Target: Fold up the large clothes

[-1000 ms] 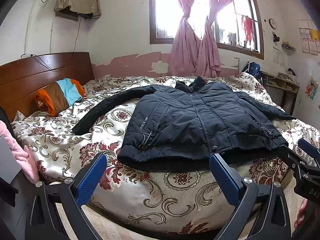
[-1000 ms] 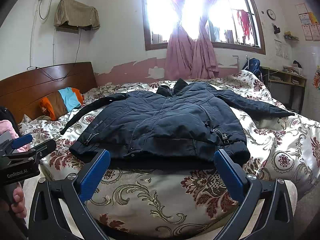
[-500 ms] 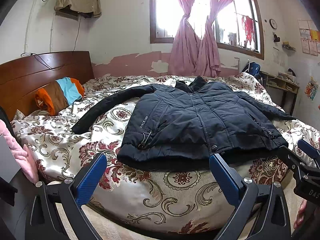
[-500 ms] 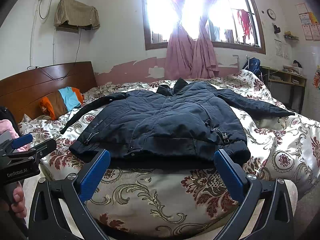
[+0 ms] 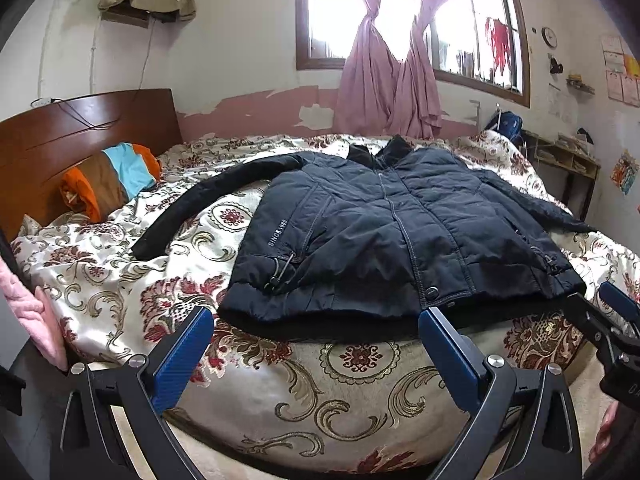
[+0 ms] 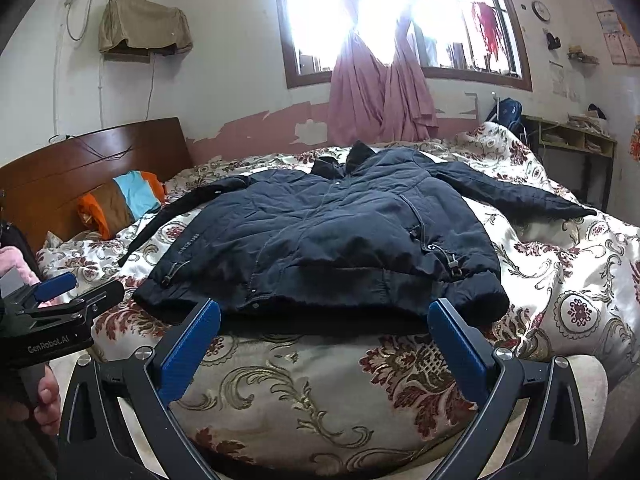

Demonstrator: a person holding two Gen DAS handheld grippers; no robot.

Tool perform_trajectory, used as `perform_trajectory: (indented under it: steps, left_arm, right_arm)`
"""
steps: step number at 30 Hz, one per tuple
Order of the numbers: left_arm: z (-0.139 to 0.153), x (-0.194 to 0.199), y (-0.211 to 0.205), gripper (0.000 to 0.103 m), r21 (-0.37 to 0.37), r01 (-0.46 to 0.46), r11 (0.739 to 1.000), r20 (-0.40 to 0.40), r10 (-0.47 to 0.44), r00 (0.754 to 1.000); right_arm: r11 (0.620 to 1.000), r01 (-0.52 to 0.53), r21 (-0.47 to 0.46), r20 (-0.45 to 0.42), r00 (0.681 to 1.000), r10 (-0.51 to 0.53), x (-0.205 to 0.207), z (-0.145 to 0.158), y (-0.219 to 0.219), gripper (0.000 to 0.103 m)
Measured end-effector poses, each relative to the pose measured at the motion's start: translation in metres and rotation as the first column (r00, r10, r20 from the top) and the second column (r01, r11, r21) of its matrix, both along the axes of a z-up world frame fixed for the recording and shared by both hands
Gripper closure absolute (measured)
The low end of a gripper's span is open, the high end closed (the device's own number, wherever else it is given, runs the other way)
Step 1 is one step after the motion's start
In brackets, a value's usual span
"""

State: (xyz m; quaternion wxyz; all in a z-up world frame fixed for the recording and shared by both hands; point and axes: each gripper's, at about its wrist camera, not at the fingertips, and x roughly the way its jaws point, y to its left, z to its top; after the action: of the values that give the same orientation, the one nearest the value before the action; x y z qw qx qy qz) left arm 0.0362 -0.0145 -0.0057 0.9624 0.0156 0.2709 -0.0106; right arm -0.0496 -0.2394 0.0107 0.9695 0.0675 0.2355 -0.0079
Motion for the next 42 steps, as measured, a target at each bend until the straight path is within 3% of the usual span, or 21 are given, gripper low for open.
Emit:
perform_trajectory:
  steps: [6, 9, 12, 16, 21, 24, 26, 29, 31, 32, 33, 34, 35, 36, 37, 39, 42]
  left_arm:
    - [-0.001, 0.057, -0.015, 0.000, 0.023, 0.103, 0.994, -0.084, -0.101, 0.991]
    - [0.012, 0.093, -0.027, 0.000, 0.038, 0.129, 0.991, -0.061, -0.126, 0.990]
    - [0.027, 0.133, -0.050, 0.000, 0.068, 0.140, 0.988, -0.022, -0.139, 0.990]
    - [0.039, 0.202, -0.094, 0.000, 0.025, 0.204, 0.979, -0.028, -0.203, 0.979]
    - [0.038, 0.290, -0.170, 0.000, -0.022, 0.265, 0.964, -0.067, -0.265, 0.962]
    - [0.028, 0.343, -0.222, 0.000, -0.038, 0.301, 0.953, -0.120, -0.303, 0.945]
    - [0.019, 0.369, -0.254, 0.000, -0.044, 0.334, 0.942, -0.157, -0.336, 0.929]
    - [0.008, 0.406, -0.298, 0.000, -0.051, 0.381, 0.923, -0.201, -0.384, 0.901]
    - [0.001, 0.427, -0.323, 0.000, -0.075, 0.408, 0.910, -0.218, -0.415, 0.884]
    - [-0.003, 0.434, -0.332, 0.000, -0.077, 0.417, 0.906, -0.226, -0.423, 0.878]
    - [-0.008, 0.442, -0.342, 0.000, -0.075, 0.425, 0.902, -0.241, -0.429, 0.870]
    - [-0.015, 0.450, -0.350, 0.000, -0.077, 0.436, 0.897, -0.263, -0.440, 0.859]
    - [-0.022, 0.456, -0.355, 0.000, -0.082, 0.440, 0.894, -0.287, -0.444, 0.849]
    - [-0.033, 0.462, -0.360, 0.000, -0.085, 0.440, 0.894, -0.321, -0.443, 0.837]
    - [-0.043, 0.469, -0.366, 0.000, -0.083, 0.440, 0.894, -0.363, -0.439, 0.822]
    - [-0.059, 0.475, -0.372, 0.000, -0.058, 0.447, 0.893, -0.409, -0.430, 0.805]
    - [-0.061, 0.473, -0.371, 0.000, -0.055, 0.455, 0.889, -0.395, -0.437, 0.808]
  right_arm:
    - [0.993, 0.110, -0.045, 0.015, 0.994, -0.110, 0.032, 0.006, -0.045, 0.001]
    - [0.979, 0.200, -0.046, 0.024, 0.980, -0.199, 0.055, 0.016, -0.094, 0.001]
    - [0.971, 0.232, 0.063, -0.005, 0.973, -0.232, 0.085, 0.023, -0.157, 0.001]
    - [0.926, 0.307, 0.221, -0.103, 0.951, -0.291, 0.132, 0.009, -0.238, 0.001]
    - [0.828, 0.475, 0.298, -0.226, 0.878, -0.422, 0.196, -0.026, -0.334, 0.001]
    - [0.756, 0.568, 0.325, -0.242, 0.823, -0.514, 0.226, -0.043, -0.381, 0.001]
    - [0.686, 0.621, 0.378, -0.250, 0.782, -0.571, 0.236, -0.055, -0.407, 0.001]
    - [0.551, 0.677, 0.488, -0.273, 0.718, -0.640, 0.243, -0.078, -0.438, 0.002]
    - [0.482, 0.689, 0.540, -0.279, 0.688, -0.670, 0.245, -0.091, -0.450, 0.014]
    - [0.466, 0.696, 0.547, -0.284, 0.678, -0.678, 0.248, -0.095, -0.456, 0.020]
    - [0.454, 0.697, 0.556, -0.277, 0.670, -0.689, 0.251, -0.099, -0.461, 0.032]
    - [0.441, 0.705, 0.556, -0.263, 0.652, -0.711, 0.252, -0.101, -0.461, 0.056]
    - [0.434, 0.714, 0.550, -0.256, 0.639, -0.725, 0.251, -0.101, -0.466, 0.069]
    - [0.437, 0.720, 0.538, -0.255, 0.634, -0.730, 0.255, -0.101, -0.469, 0.084]
    - [0.443, 0.718, 0.537, -0.247, 0.635, -0.732, 0.258, -0.101, -0.470, 0.089]
    - [0.474, 0.714, 0.515, -0.221, 0.645, -0.732, 0.268, -0.094, -0.471, 0.096]
    - [0.568, 0.694, 0.443, -0.121, 0.674, -0.729, 0.285, -0.055, -0.465, 0.098]
